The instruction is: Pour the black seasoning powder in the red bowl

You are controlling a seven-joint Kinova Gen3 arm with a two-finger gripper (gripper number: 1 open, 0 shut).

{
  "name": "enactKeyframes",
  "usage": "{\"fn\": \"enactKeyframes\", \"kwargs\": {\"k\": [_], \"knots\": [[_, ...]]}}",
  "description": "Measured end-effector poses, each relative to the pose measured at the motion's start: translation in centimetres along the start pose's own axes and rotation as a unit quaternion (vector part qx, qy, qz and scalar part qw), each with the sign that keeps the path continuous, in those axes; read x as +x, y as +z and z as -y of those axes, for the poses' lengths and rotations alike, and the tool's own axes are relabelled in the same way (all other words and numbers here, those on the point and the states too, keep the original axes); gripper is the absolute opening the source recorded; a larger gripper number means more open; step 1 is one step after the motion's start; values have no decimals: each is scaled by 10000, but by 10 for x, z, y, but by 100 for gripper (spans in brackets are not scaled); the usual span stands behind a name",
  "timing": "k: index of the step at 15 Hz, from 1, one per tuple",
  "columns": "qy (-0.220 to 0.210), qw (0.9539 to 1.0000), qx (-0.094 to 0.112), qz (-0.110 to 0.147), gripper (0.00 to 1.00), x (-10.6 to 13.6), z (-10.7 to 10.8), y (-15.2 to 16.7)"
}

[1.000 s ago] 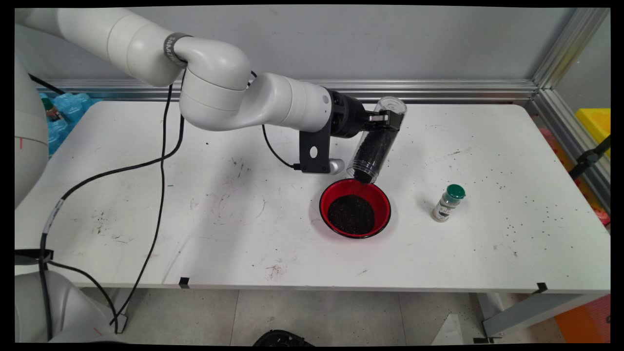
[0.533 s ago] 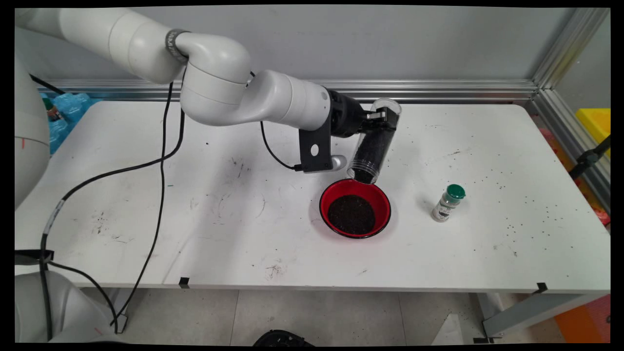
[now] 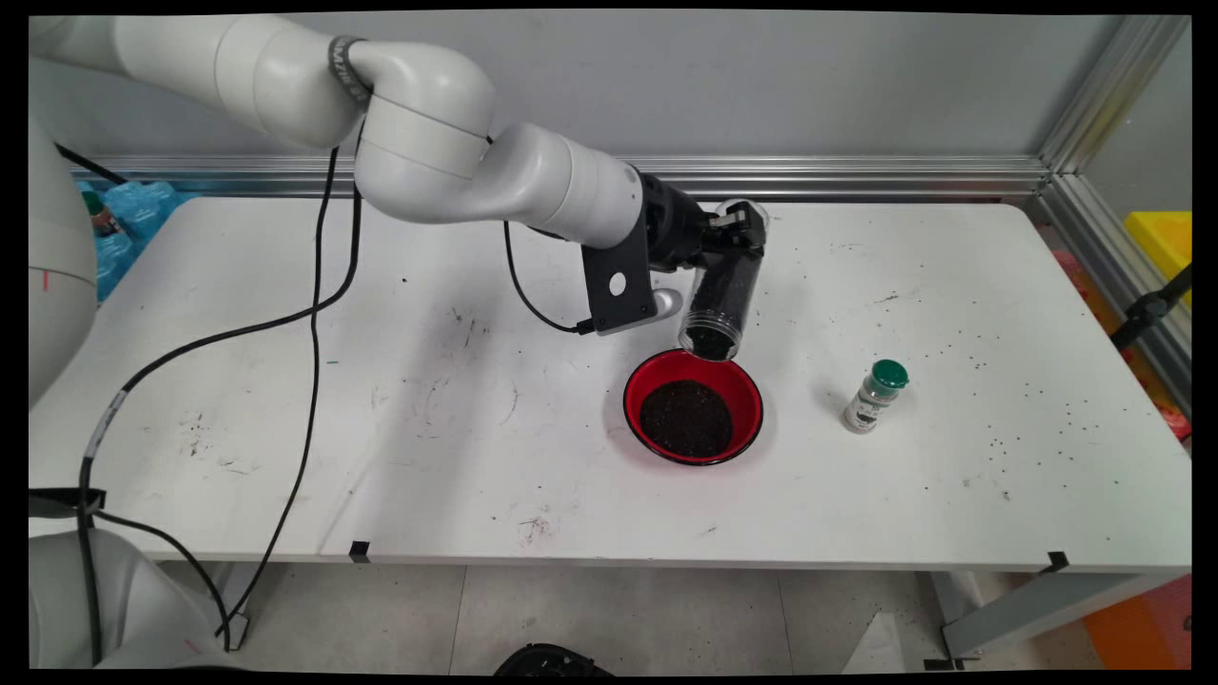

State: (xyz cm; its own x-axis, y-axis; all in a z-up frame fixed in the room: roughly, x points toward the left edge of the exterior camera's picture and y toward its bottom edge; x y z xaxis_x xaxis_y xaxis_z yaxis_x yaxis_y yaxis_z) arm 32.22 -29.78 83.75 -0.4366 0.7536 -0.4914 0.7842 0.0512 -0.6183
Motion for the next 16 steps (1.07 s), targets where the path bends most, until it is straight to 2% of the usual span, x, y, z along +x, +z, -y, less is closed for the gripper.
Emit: {"fn": "enactKeyframes", "kwargs": {"k": [4,9,12,16], "knots": [[-443,9987,-163,-169,0,-4,0,-1],[-1071,9930,-315,-383,0,-10,2,-3],[-1513,9864,-371,-530,0,-14,4,-4],[-2122,9729,-445,-809,0,-17,6,-7]]}}
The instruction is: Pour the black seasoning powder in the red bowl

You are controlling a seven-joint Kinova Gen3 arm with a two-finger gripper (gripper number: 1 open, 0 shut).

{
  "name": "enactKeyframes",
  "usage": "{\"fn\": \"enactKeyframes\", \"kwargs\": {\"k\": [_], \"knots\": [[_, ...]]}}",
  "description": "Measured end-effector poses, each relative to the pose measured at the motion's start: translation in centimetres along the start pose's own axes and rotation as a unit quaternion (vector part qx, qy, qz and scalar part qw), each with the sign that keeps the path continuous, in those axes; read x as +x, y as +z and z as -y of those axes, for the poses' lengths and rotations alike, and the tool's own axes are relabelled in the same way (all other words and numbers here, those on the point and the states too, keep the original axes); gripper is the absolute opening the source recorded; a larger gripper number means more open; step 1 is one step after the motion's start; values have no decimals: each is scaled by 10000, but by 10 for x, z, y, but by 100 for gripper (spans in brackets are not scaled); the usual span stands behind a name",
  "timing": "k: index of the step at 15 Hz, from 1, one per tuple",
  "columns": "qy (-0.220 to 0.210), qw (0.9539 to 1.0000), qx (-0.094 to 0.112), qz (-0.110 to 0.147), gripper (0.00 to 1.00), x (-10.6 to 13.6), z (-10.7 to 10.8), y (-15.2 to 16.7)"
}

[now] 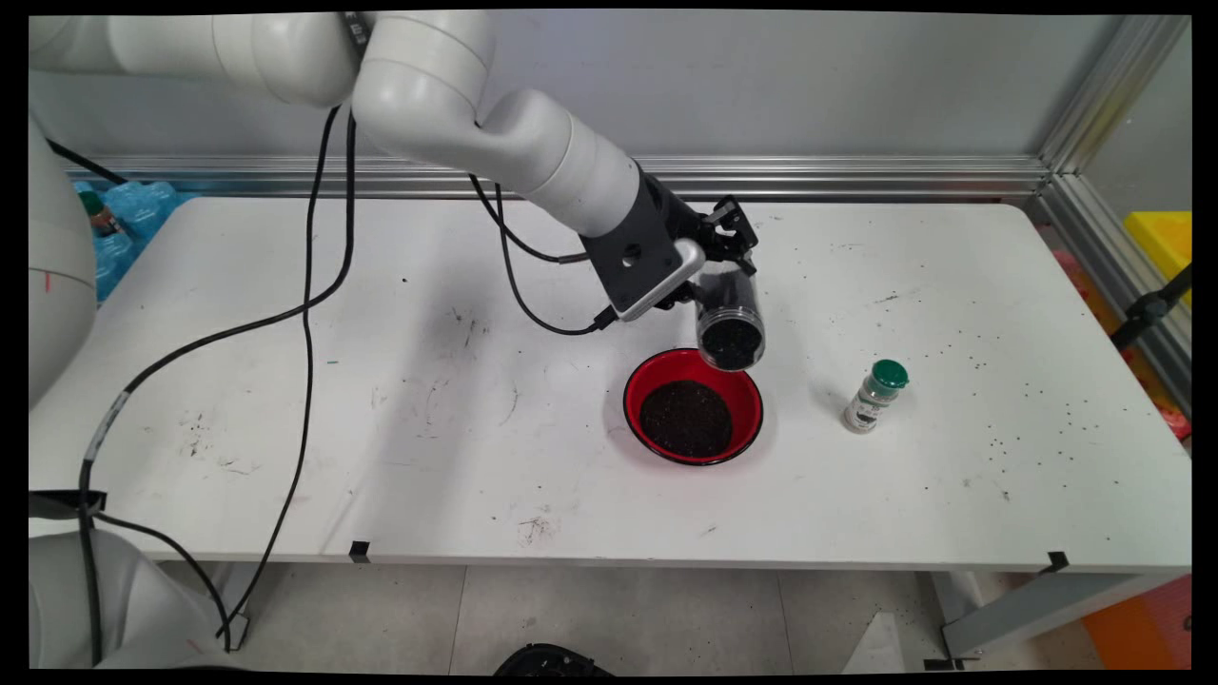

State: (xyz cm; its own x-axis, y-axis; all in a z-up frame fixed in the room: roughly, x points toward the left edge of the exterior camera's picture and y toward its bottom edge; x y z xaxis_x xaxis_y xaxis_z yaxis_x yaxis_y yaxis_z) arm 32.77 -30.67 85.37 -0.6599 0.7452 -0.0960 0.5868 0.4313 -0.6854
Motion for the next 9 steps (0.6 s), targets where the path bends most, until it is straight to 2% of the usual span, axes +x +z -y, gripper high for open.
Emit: {"fn": "enactKeyframes", "kwargs": {"k": [5,9], "knots": [[-762,9968,-63,-253,0,-6,4,-3],[-1356,9899,-133,-394,0,-12,5,-4]]}}
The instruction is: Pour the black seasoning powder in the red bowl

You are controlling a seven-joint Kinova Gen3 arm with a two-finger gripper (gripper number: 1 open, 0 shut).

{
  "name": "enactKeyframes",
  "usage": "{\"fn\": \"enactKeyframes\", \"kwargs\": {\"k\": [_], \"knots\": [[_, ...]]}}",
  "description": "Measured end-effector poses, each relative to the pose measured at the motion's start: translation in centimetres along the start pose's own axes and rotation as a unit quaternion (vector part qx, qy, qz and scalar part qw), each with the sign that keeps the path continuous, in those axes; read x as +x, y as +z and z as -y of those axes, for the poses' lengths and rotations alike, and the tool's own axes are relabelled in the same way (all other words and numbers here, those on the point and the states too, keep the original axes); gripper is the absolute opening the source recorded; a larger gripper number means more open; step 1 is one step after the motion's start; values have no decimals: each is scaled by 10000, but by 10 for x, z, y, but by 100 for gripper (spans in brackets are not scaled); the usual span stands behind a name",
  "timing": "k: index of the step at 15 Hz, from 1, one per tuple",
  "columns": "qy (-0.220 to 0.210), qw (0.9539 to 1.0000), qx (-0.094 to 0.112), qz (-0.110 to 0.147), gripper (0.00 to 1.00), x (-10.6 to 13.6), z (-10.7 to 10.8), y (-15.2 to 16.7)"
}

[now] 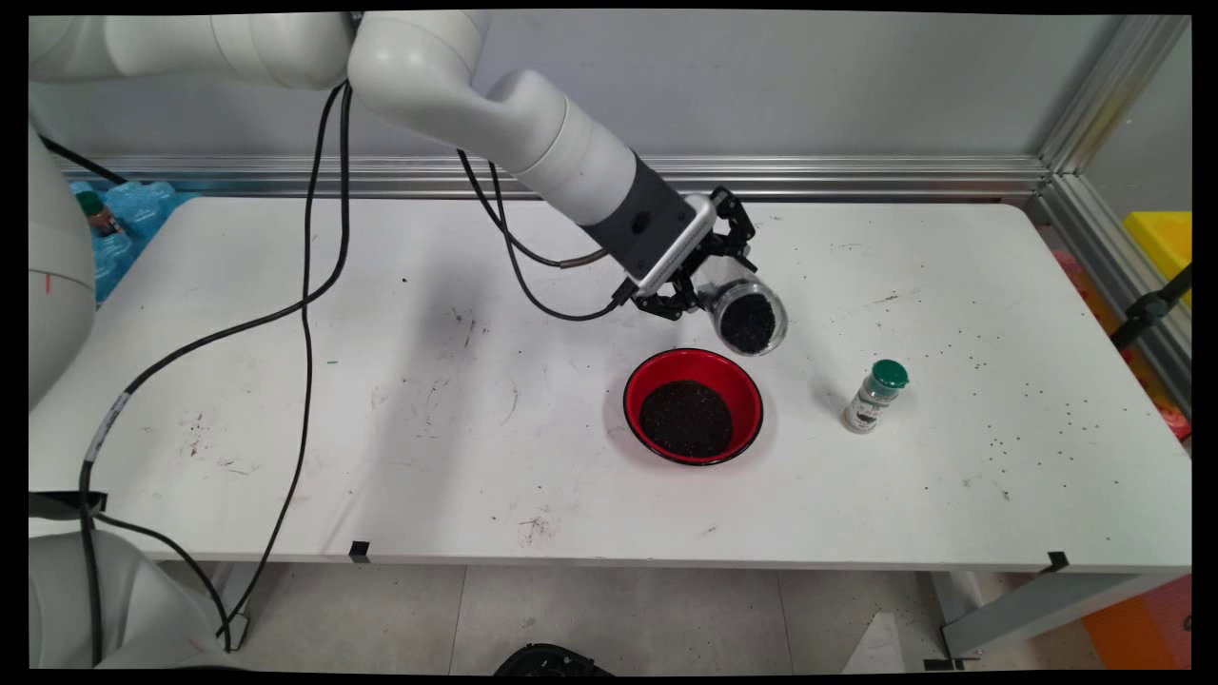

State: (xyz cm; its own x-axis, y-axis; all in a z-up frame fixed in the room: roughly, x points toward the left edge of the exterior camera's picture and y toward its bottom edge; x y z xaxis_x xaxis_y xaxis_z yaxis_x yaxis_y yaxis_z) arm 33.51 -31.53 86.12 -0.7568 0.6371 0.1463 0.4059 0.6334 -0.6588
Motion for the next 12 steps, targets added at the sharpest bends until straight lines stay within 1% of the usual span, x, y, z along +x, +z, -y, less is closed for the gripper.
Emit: {"fn": "enactKeyframes", "kwargs": {"k": [2,4,6,7,9,11,12], "knots": [[-334,9994,-54,-90,0,-2,1,0],[-678,9975,-95,-179,0,-4,3,0],[-1100,9935,-110,-273,0,-6,6,0],[-1244,9917,-109,-300,0,-6,7,1],[-1663,9853,-91,-378,0,-9,11,2],[-1956,9797,-77,-433,0,-11,14,4],[-2122,9761,-68,-465,0,-12,16,5]]}}
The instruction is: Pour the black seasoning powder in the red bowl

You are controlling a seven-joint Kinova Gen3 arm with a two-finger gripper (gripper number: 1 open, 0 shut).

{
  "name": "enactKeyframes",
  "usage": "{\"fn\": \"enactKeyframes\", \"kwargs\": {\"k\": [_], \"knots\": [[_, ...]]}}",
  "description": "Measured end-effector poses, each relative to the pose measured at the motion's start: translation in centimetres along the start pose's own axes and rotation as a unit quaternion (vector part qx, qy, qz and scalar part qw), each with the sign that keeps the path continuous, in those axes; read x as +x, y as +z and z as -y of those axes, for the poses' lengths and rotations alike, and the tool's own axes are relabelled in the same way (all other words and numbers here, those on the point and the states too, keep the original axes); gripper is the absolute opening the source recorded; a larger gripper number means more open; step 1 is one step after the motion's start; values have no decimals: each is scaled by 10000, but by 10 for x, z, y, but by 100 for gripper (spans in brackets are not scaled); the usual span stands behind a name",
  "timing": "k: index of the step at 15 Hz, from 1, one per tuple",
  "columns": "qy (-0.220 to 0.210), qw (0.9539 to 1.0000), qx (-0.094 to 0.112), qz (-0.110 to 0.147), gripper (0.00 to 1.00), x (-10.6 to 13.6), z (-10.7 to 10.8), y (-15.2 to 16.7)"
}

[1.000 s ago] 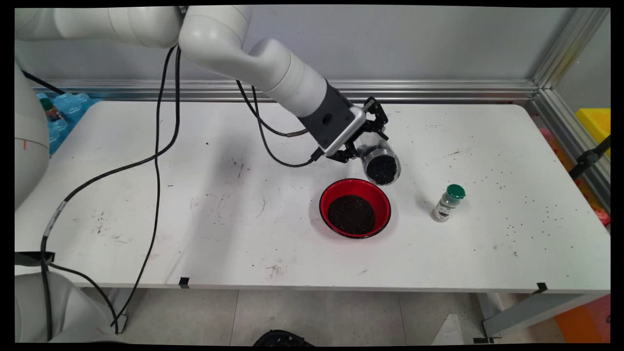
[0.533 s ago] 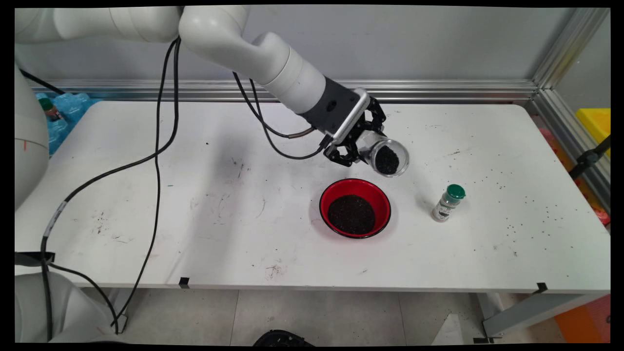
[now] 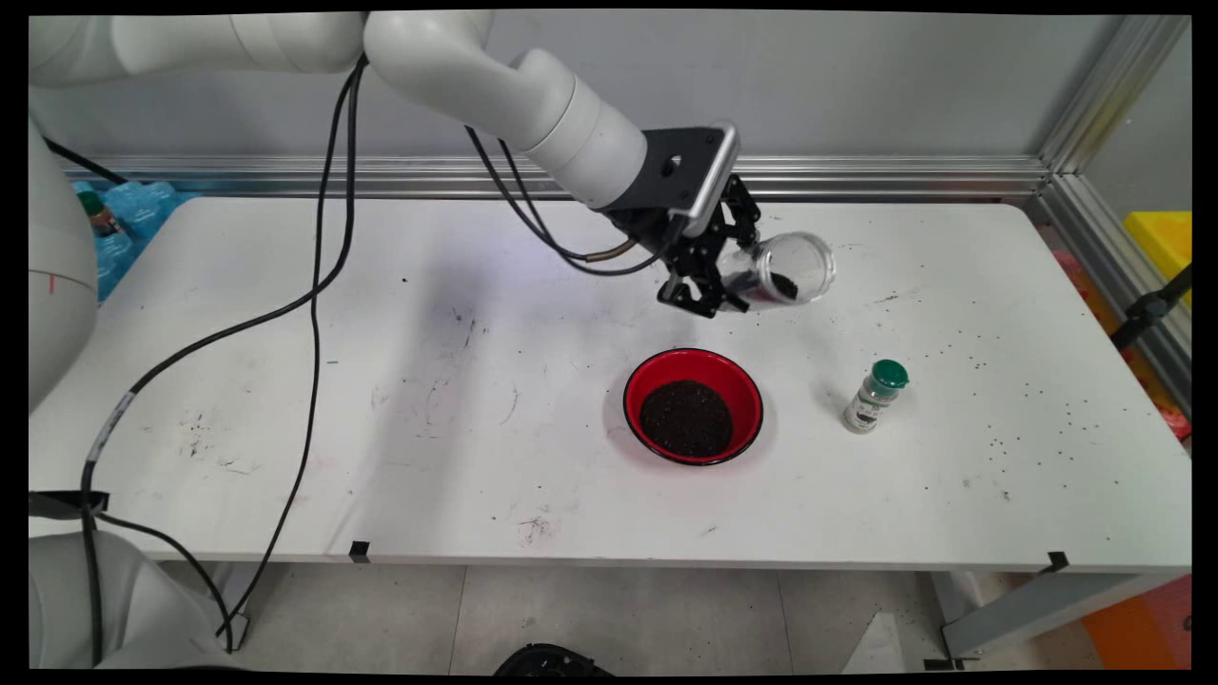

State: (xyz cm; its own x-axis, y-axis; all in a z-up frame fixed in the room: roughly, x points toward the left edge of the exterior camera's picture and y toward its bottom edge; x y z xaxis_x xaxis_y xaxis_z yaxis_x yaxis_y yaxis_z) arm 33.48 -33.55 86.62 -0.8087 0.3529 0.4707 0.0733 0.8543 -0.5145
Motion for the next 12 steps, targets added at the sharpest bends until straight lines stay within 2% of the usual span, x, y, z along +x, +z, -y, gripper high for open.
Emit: {"fn": "enactKeyframes", "kwargs": {"k": [4,12], "knots": [[-740,9971,22,-185,0,0,9,9],[-1733,9839,88,-430,0,-2,25,32]]}}
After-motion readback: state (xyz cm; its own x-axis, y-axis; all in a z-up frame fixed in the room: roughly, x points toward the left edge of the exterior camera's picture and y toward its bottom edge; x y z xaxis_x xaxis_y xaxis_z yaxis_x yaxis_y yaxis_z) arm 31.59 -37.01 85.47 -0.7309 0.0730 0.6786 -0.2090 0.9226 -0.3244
